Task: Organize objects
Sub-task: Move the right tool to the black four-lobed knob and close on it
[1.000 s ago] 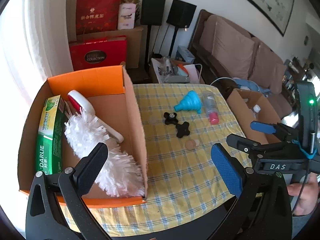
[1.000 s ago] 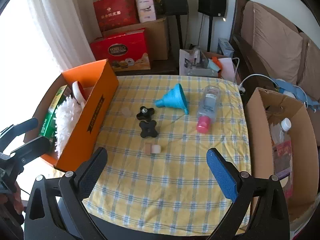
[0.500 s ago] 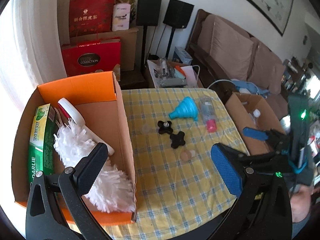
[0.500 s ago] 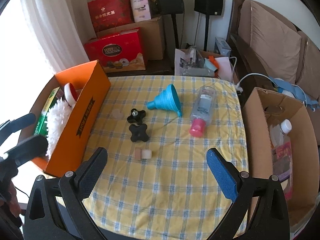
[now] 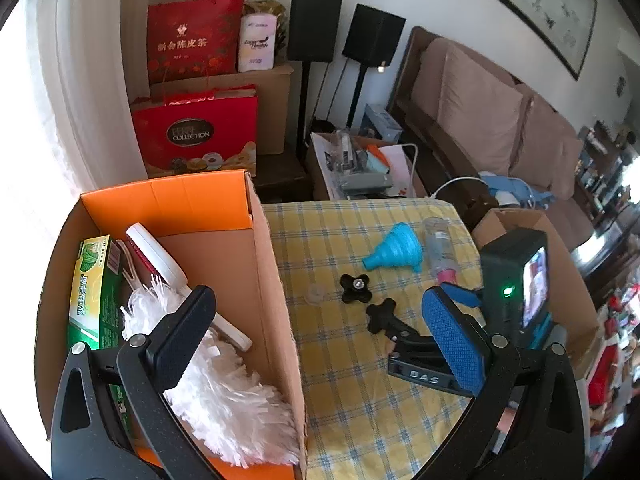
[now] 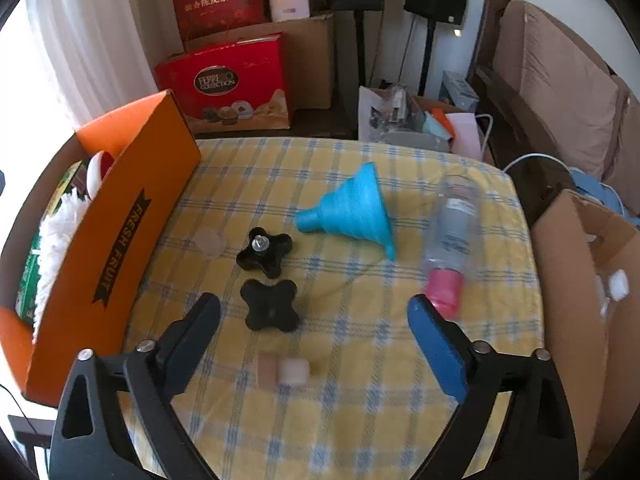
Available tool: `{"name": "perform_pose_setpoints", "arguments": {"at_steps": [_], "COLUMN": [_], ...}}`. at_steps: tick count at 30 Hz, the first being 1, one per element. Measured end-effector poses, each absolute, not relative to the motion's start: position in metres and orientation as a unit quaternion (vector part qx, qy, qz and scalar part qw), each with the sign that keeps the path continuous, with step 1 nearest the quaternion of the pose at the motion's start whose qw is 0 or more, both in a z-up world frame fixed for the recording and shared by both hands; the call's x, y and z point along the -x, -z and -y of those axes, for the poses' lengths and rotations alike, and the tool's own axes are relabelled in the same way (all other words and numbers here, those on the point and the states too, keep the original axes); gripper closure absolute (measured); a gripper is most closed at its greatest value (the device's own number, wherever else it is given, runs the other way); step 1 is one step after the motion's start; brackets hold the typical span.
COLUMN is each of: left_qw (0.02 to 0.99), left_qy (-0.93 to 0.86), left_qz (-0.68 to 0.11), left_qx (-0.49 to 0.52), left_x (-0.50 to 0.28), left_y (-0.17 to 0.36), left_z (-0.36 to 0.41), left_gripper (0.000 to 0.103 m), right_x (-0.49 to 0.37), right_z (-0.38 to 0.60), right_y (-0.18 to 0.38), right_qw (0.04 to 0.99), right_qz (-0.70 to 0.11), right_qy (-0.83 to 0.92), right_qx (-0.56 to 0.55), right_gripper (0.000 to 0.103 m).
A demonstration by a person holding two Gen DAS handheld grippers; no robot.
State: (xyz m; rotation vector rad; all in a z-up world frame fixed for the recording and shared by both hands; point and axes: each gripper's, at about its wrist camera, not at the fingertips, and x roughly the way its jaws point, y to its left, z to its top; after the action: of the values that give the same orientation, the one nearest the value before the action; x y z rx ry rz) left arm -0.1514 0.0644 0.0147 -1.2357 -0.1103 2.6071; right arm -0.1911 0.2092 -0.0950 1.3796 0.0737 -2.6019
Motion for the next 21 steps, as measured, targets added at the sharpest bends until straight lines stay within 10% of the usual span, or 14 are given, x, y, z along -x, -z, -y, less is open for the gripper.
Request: {"name": "perform_pose_setpoints", "arguments": {"at_steps": [9,17,21], "left_qw": [0.126,0.124,0.126], "left_qy": [-0.893,-0.892,-0.891], "left_qz": [0.038,0.041,0.033], "left_qx": [0.429,0.433,0.434], "left_x": [0.157,0.159,0.159], "left_y": [-0.01,-0.008,-0.007], "left_z": [-0.062,-0.067,-0.075], "left_gripper": [0.0,0.0,0.0], "right_x": [0.201,0.203,0.197], "right_z": [-0.192,-0.196,-0.207], "right_y": [0.116,0.129,0.123], "right_qw": [0.109,0.124,0.12], "right_qz": [-0.037,-0.025,-0.017], "right_qy": [0.874,0.867,0.869], "right_qx": [-0.472,-0.482,-0.479], "right_gripper": [0.019,0.068,0.067]}}
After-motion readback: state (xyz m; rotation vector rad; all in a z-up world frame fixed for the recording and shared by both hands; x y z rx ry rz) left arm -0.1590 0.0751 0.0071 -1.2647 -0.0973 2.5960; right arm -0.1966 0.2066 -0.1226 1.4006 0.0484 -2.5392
